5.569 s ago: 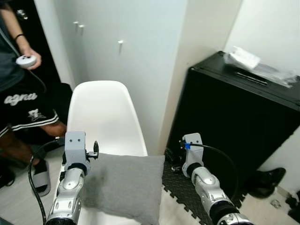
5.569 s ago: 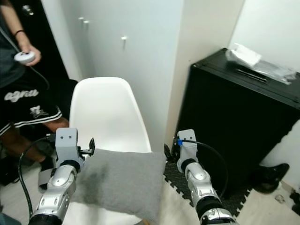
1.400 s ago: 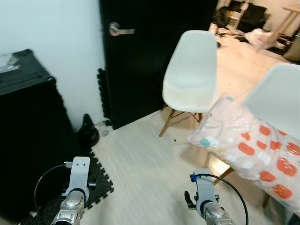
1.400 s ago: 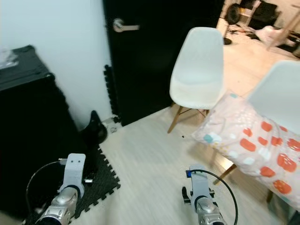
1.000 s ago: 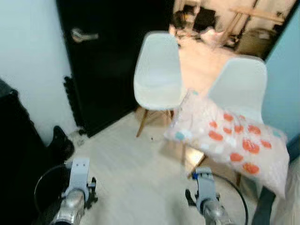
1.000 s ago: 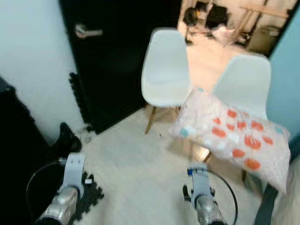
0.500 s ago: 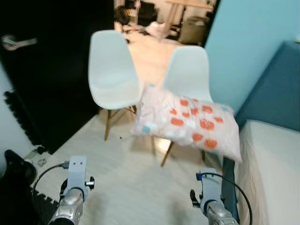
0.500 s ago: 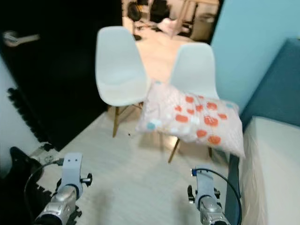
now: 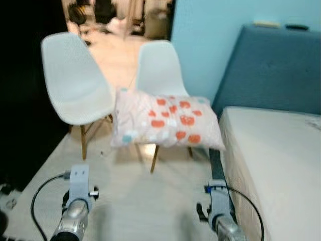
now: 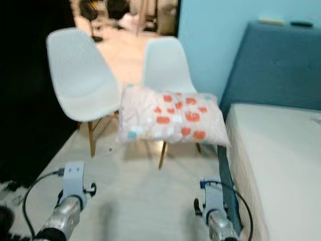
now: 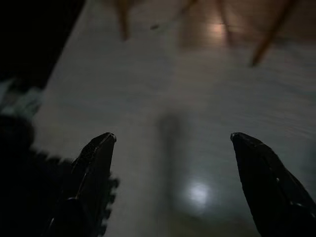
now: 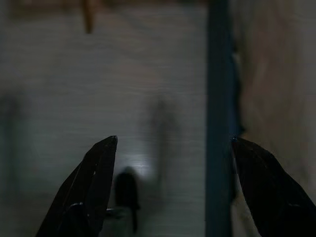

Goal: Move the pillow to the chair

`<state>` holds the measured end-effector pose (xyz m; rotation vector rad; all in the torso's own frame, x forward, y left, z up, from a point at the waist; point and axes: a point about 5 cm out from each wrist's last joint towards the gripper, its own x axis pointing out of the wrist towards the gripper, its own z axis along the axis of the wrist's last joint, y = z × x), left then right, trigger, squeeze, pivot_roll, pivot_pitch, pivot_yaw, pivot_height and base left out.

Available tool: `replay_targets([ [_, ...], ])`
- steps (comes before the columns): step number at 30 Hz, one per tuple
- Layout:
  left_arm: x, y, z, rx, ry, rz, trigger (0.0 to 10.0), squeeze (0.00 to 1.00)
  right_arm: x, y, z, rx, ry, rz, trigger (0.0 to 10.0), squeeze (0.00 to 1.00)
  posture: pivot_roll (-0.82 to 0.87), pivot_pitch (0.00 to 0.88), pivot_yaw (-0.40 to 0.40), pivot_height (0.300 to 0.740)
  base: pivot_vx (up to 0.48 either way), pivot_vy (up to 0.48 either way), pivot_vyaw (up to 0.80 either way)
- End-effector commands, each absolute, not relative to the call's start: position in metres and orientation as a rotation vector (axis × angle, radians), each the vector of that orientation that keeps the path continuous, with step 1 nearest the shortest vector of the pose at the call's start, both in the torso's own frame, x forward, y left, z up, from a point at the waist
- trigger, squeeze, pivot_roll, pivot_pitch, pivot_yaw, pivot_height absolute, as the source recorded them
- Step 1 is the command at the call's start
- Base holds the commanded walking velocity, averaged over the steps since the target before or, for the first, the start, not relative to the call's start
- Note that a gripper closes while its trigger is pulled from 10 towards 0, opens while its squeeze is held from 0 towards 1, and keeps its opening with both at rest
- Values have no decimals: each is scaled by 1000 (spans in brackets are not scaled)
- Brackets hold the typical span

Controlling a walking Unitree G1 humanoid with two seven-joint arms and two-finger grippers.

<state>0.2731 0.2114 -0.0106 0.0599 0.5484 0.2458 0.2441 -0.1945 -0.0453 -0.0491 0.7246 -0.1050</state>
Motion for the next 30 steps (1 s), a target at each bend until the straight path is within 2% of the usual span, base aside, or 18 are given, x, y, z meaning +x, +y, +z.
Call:
replay_targets([
  [1, 274, 209, -9, 67, 537, 229, 10000, 0, 243, -197, -46, -49, 729, -115, 10000, 0, 19, 50, -16, 740, 0, 0, -800],
  [7, 274, 207, -10, 68, 532, 218, 10000, 0, 244, -197, -46, -60, 739, -117, 10000, 0, 15, 44, -14, 740, 0, 0, -133],
  [16, 275, 203, -7, -35, 495, 216, 10000, 0, 247, -195, -44, -26, 718, -98, 10000, 0, 14, 34, -19, 740, 0, 0, 0],
  [30, 275, 201, -6, -43, 488, 195, 10000, 0, 250, -194, -41, -57, 697, -73, 10000, 0, 9, 28, -15, 740, 277, 0, 0],
])
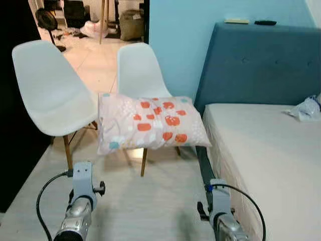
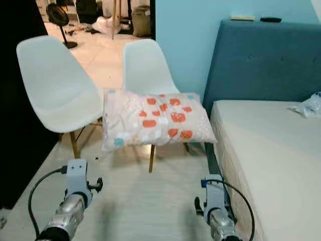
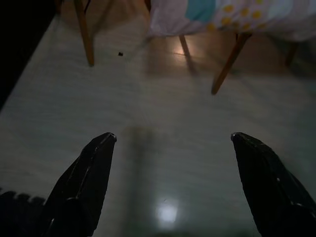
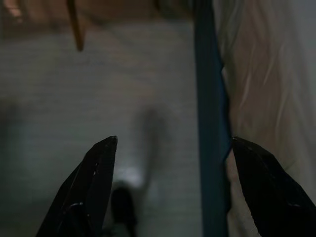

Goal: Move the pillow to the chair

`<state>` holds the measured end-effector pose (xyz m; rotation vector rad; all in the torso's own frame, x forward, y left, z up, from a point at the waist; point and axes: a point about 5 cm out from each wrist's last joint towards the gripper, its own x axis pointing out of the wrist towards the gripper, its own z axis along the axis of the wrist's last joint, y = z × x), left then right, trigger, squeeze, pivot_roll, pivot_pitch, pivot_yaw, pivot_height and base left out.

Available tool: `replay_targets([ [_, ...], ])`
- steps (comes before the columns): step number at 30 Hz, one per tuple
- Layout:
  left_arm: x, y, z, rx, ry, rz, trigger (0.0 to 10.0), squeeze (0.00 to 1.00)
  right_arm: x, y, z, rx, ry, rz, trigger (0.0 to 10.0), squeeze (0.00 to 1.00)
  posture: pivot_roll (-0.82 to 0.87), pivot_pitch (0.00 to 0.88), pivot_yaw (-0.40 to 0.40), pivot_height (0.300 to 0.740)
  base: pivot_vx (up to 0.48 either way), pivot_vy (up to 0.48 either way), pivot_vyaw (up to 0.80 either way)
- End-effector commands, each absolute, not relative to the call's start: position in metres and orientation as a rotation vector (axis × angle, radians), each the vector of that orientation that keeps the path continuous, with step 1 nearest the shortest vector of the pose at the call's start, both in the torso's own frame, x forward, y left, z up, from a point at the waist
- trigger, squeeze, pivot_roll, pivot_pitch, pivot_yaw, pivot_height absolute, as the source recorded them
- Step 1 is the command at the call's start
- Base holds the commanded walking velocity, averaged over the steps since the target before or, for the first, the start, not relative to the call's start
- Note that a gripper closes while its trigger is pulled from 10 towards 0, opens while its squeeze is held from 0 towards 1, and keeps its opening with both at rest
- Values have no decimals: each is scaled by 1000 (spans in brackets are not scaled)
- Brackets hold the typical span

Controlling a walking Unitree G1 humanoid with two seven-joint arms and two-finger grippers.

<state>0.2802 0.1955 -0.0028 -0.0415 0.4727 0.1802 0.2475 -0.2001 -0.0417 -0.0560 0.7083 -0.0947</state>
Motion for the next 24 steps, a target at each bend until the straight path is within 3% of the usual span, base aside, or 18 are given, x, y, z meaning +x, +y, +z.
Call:
replay_targets([
  [1, 275, 201, -6, -44, 488, 193, 10000, 0, 250, -194, -41, -58, 695, -72, 10000, 0, 10, 29, -15, 740, 281, 0, 0],
  [14, 275, 201, -6, -41, 488, 184, 10000, 0, 250, -196, -39, -33, 672, -93, 10000, 0, 10, 31, -10, 740, 284, 0, 0],
  [24, 277, 202, -5, -37, 492, 177, 10000, 0, 248, -201, -40, -36, 679, -121, 10000, 0, 7, 33, -6, 740, 271, 0, -800],
])
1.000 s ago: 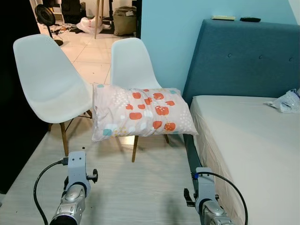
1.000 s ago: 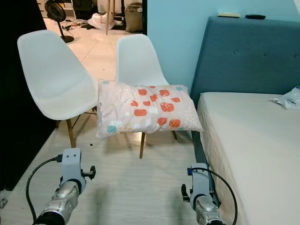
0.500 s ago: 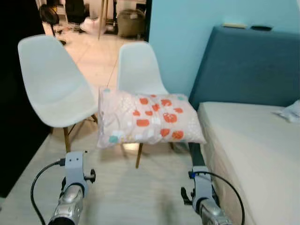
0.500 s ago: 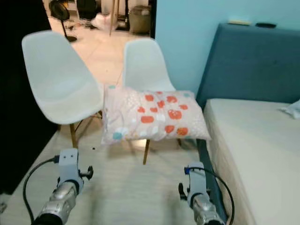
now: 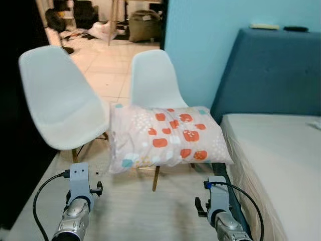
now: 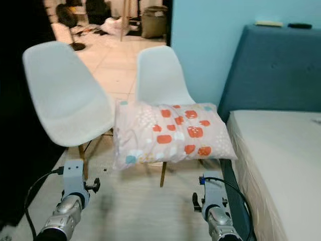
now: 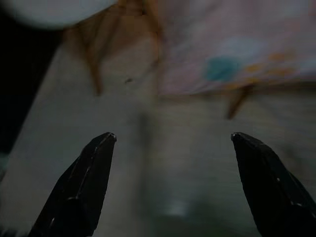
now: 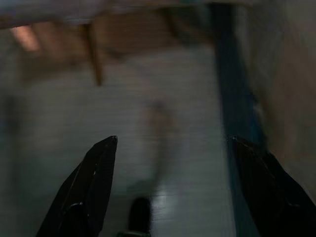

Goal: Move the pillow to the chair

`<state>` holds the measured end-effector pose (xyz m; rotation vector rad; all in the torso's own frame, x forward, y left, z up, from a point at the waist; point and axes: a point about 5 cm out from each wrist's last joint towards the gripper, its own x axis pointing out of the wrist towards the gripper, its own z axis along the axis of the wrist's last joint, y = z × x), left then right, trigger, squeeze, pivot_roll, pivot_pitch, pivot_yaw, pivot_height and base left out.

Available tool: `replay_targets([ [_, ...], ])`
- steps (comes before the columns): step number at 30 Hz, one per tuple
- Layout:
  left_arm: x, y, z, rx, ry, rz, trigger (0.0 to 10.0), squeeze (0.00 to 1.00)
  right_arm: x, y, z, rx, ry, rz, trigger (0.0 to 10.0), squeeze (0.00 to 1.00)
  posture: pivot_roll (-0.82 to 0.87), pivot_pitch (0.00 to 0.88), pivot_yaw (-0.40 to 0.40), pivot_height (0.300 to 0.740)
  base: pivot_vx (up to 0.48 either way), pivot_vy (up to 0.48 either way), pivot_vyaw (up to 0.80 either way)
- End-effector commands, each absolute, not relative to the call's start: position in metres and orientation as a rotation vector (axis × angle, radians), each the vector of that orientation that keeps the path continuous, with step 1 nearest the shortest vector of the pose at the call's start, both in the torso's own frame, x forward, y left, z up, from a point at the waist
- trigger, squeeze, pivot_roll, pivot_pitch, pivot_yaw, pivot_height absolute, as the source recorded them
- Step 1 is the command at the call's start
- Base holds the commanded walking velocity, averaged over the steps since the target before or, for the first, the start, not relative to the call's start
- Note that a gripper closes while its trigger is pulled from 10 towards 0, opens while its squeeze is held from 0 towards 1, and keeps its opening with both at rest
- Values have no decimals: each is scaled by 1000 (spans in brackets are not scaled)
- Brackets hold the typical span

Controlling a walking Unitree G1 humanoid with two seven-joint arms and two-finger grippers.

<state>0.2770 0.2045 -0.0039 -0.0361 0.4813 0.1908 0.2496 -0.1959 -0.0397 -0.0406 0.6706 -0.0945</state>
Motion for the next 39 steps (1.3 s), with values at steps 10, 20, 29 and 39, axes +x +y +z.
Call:
replay_targets([
  [10, 277, 202, -5, -41, 493, 178, 10000, 0, 246, -202, -42, -41, 693, -137, 10000, 0, 7, 35, -10, 740, 270, 0, -103],
  [20, 277, 201, -5, -43, 493, 180, 10000, 0, 248, -202, -41, -43, 689, -135, 10000, 0, 7, 37, -10, 740, 270, 0, 0],
  [29, 277, 201, -5, -43, 493, 183, 10000, 0, 248, -201, -41, -40, 687, -131, 10000, 0, 10, 38, -15, 740, 266, 0, 0],
  [39, 278, 200, -4, -48, 492, 186, 10000, 0, 251, -202, -38, -40, 677, -134, 10000, 0, 8, 40, -15, 740, 265, 0, 0],
])
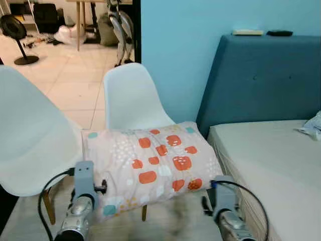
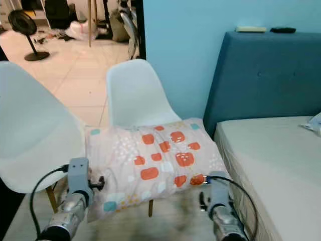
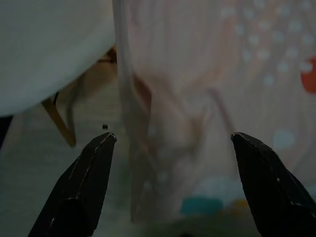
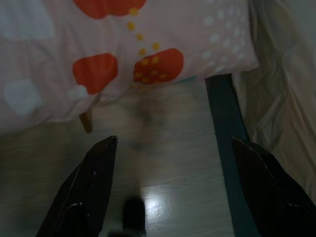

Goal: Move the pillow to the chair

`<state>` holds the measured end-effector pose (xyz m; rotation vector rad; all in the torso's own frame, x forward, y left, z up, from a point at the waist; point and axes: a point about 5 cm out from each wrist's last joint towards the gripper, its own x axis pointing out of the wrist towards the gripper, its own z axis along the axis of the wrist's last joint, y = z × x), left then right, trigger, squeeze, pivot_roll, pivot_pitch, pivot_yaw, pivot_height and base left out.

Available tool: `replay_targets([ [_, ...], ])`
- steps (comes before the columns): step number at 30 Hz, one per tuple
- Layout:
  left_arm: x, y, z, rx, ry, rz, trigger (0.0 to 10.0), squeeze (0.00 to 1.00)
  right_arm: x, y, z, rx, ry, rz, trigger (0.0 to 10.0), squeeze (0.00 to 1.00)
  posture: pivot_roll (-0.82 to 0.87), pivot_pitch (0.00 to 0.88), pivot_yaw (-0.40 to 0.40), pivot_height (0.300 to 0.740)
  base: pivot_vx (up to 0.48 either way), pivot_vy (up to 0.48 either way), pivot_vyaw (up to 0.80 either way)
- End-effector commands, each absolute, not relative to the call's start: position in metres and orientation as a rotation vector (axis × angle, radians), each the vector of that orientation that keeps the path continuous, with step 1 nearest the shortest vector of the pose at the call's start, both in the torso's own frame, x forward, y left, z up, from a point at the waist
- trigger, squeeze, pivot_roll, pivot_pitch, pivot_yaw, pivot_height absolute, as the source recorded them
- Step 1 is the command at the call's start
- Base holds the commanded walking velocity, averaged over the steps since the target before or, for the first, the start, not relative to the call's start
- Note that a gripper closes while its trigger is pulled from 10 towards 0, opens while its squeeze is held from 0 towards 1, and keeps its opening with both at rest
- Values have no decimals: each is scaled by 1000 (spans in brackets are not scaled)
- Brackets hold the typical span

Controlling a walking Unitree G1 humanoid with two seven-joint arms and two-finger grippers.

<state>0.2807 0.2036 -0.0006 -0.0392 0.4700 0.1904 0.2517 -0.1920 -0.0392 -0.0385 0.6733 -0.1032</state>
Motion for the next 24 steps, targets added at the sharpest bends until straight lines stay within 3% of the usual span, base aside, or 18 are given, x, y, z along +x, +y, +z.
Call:
replay_targets([
  [1, 279, 200, -4, -49, 490, 185, 10000, 0, 251, -201, -38, -42, 676, -131, 10000, 0, 8, 40, -15, 740, 266, 0, 0],
  [11, 280, 198, -3, -53, 487, 184, 10000, 0, 256, -197, -35, -70, 663, -91, 10000, 0, 9, 41, -21, 740, 264, 0, 0],
  [17, 279, 198, -4, -52, 489, 185, 10000, 0, 258, -197, -34, -88, 657, -78, 10000, 0, 12, 41, -22, 740, 264, 0, 800],
  [24, 278, 199, -4, -51, 491, 184, 10000, 0, 261, -199, -31, -62, 642, -92, 10000, 0, 11, 36, -21, 740, 266, 0, 0],
])
